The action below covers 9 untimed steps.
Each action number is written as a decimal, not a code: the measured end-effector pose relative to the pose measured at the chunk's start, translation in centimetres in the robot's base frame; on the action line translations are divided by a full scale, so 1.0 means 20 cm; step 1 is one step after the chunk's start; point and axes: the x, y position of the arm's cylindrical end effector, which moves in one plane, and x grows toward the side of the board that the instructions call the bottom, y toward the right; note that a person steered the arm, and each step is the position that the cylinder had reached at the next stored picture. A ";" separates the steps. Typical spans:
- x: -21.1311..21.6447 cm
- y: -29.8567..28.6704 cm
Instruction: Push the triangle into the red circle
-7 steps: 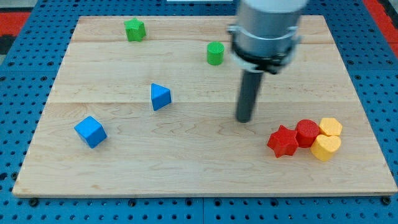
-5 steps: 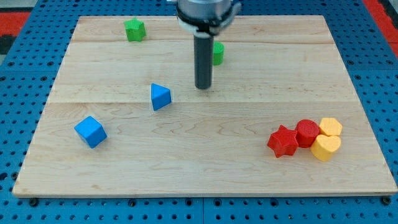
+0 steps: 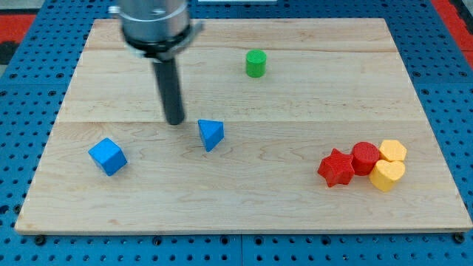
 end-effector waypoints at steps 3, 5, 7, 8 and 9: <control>0.03 0.82; 0.15 1.21; -0.06 1.15; -0.08 0.64; -0.15 0.17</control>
